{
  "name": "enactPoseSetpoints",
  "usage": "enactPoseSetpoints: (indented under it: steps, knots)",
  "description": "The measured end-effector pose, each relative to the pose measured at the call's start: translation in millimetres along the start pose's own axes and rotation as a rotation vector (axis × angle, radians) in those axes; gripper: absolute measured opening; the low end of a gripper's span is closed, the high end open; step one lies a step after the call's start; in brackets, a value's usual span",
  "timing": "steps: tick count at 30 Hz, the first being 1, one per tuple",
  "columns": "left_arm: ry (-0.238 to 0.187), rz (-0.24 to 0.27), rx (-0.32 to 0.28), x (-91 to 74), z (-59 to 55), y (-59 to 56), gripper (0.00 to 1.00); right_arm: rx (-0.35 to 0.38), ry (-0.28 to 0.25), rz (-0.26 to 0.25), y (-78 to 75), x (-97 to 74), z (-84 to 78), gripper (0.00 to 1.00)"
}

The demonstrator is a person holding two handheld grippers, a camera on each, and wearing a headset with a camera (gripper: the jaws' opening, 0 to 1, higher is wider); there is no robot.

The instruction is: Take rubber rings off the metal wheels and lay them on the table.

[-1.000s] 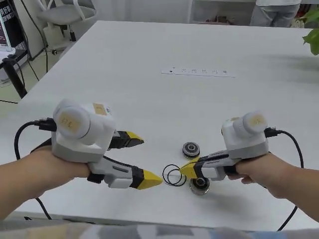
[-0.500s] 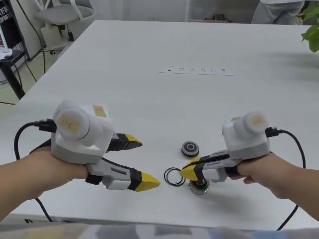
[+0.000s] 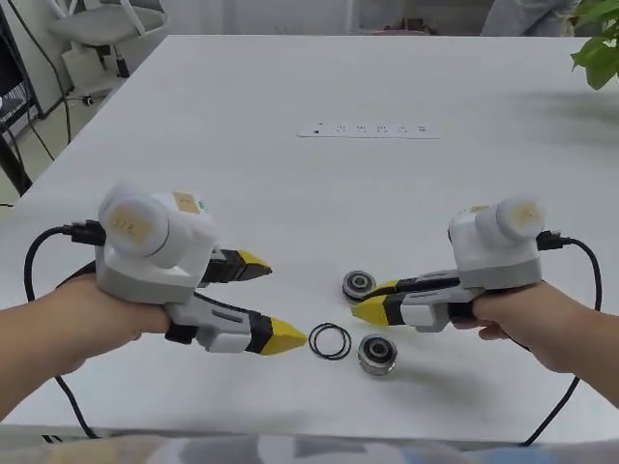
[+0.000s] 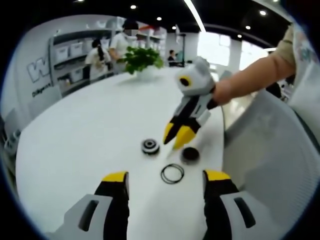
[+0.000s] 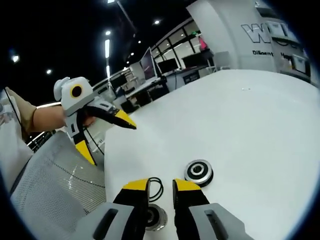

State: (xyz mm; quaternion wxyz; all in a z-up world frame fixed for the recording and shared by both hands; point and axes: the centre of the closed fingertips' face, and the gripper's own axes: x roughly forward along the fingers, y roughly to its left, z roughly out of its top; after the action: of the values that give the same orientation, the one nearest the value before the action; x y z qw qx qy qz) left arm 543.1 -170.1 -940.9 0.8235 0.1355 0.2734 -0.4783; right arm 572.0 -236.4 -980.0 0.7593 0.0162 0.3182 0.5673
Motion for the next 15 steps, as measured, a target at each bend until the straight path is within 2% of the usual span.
enactPoseSetpoints:
  steps: [4,8,15]
  knots:
    - [-0.007,0.006,-0.005,5.6,4.3,8.1,0.59,0.0,-0.018,-0.023,-9.2,-5.5,4.1,0.17]
    - [-0.015,0.01,-0.027,12.1,8.2,16.9,0.57,-0.026,-0.006,-0.053,-15.7,-8.5,2.5,0.19]
    - [-0.007,0.001,-0.017,26.2,10.9,23.1,0.55,-0.076,0.012,-0.085,-26.4,-9.3,-0.3,0.21]
